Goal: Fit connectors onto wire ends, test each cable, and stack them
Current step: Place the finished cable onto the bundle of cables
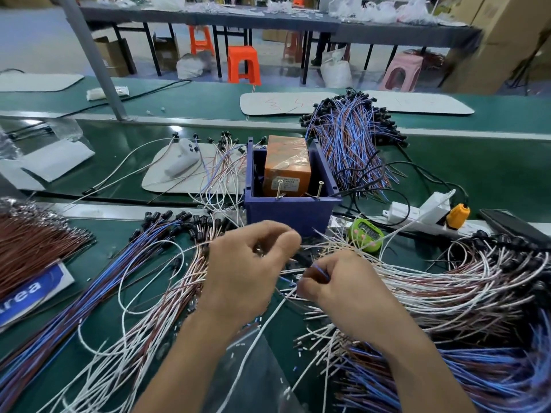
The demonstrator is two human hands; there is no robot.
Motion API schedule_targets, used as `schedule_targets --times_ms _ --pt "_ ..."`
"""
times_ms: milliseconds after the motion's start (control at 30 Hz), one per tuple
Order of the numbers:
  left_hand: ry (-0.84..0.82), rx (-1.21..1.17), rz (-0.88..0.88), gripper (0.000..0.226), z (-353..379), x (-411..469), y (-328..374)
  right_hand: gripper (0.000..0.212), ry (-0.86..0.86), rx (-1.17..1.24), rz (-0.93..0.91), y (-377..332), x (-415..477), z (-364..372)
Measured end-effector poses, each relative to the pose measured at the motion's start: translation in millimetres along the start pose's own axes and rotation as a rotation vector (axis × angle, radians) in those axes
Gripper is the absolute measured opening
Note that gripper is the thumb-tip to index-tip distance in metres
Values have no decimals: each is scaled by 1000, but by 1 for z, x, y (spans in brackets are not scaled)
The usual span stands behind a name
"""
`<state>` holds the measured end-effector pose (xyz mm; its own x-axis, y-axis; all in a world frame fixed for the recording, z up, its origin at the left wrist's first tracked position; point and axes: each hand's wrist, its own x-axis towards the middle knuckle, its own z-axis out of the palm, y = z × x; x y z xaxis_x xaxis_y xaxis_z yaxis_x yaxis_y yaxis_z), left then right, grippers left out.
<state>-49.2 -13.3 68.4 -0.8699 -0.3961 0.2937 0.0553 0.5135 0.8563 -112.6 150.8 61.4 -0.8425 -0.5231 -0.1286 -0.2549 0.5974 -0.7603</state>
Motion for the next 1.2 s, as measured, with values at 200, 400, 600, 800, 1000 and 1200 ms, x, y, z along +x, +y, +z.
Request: schedule_targets --times_ms 200,400,600,800,1000,1200 --pt "-141 17 -96 30 8 -11 -24 45 21 69 -72 -1 -9 17" --pt "-102 -275 -214 28 13 -20 -40 37 -70 365 -16 -1 -4 41" --pt "-39 -752 -454 29 23 -24 -49 48 -202 878 198 1 -7 67" --pt "-34 -832 -558 22 30 -27 -57 38 -166 979 206 3 -11 80" --pt "-164 -346 -276 25 8 -19 -59 30 -154 929 169 8 -11 86" --pt "-45 41 -105 26 5 -21 -58 19 22 727 110 11 -6 95"
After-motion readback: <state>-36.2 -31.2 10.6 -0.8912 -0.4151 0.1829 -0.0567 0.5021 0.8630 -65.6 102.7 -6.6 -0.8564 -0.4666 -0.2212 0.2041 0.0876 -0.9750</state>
